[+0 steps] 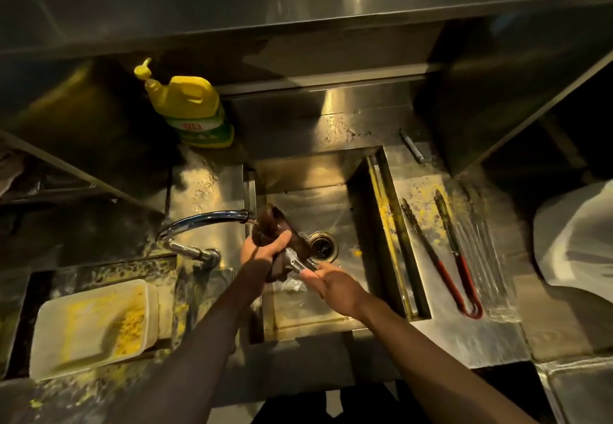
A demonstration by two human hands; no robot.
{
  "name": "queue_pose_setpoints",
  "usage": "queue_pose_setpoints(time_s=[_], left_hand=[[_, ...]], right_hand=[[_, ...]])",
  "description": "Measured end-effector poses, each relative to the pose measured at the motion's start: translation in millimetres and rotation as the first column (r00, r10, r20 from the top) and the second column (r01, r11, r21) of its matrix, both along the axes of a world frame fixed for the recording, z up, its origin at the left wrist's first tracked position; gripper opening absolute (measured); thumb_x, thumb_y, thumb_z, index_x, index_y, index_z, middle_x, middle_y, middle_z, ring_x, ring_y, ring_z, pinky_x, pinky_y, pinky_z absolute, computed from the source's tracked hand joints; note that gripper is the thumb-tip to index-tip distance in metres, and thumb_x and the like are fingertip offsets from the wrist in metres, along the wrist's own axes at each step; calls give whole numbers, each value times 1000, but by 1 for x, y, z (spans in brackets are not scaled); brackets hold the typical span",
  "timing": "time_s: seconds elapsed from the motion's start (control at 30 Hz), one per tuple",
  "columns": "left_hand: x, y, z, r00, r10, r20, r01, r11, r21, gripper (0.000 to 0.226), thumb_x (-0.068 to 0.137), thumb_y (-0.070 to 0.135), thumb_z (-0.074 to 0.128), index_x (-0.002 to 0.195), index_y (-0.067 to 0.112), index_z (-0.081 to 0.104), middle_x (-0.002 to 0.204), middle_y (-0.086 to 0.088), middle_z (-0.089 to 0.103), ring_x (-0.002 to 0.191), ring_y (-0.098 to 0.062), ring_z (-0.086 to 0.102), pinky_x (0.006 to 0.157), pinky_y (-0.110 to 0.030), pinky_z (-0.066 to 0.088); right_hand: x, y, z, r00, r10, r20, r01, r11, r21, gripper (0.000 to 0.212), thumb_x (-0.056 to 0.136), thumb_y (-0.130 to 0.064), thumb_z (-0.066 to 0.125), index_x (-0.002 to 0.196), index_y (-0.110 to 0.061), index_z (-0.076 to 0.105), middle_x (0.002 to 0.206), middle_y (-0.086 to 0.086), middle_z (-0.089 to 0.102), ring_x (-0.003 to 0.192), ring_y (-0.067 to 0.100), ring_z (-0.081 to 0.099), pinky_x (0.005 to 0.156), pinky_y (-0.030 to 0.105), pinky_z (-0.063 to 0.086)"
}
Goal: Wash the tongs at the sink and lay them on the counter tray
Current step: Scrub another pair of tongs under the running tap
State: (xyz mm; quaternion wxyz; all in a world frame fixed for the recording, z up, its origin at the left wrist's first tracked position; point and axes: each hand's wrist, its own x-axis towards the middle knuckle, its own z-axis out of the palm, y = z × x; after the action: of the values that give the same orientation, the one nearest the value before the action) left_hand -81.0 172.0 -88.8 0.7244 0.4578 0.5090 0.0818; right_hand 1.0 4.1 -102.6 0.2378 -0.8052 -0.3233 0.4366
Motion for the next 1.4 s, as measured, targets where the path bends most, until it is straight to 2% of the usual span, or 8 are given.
queue_pose_setpoints(time_s=[0.23,0.33,0.5,0.63,0.8,1.0,1.17,1.4], left_hand=[[12,3,-4,999,38,25,-35,991,-132,33,82,26,77,104,4,68,90,-16,73,76,-30,70,70,-40,59],[2,23,-12,970,-240,-24,241,969,53,36,77,25,81,106,10,69,97,-13,75,90,-33,71,83,-47,58],[2,2,-9,988,83,127,-55,977,-204,51,74,29,80,116,4,66,106,-18,73,95,-35,71,85,-50,57],[2,28,-3,974,-223,33,225,974,-37,30,83,19,75,104,1,64,86,-16,71,74,-36,70,60,-40,58],[11,15,-3,995,5,96,18,969,-245,50,75,36,77,111,4,66,100,-15,74,89,-32,72,69,-44,60],[2,32,-7,963,-269,1,269,963,26,25,82,19,75,101,6,67,90,-11,73,88,-35,69,71,-34,56],[9,12,-4,995,-54,85,73,968,-241,26,88,30,68,101,7,69,94,-13,75,87,-33,71,78,-47,57],[3,21,-20,988,-149,37,151,985,-84,38,82,33,72,109,8,67,107,-15,73,102,-35,68,90,-47,55]], right_hand=[[-1,19,-4,1000,-7,10,8,999,-47,66,99,-58,19,128,-14,60,101,15,55,94,31,55,81,41,44],[14,7,-10,999,10,35,-7,998,-67,70,99,-67,26,108,-10,66,92,10,56,86,26,57,78,40,45],[5,28,-5,997,-71,12,71,996,-49,46,100,-59,41,81,-20,58,78,-2,55,80,21,57,78,38,44],[26,17,6,997,49,51,-43,993,-110,60,98,-64,40,86,-10,64,86,6,59,79,22,58,77,41,46],[25,35,10,1000,5,10,-4,998,-66,58,100,-61,40,80,-12,61,78,6,59,74,22,58,72,38,44],[61,22,13,976,202,79,-186,968,-169,68,96,-70,36,82,-10,64,86,12,64,76,24,59,68,34,42],[36,26,9,996,24,-87,-31,995,-90,54,97,-66,42,72,-20,54,73,2,54,69,19,53,72,38,45],[73,9,8,967,202,155,-173,968,-180,73,90,-79,28,75,-17,63,85,5,62,74,19,60,74,39,51]])
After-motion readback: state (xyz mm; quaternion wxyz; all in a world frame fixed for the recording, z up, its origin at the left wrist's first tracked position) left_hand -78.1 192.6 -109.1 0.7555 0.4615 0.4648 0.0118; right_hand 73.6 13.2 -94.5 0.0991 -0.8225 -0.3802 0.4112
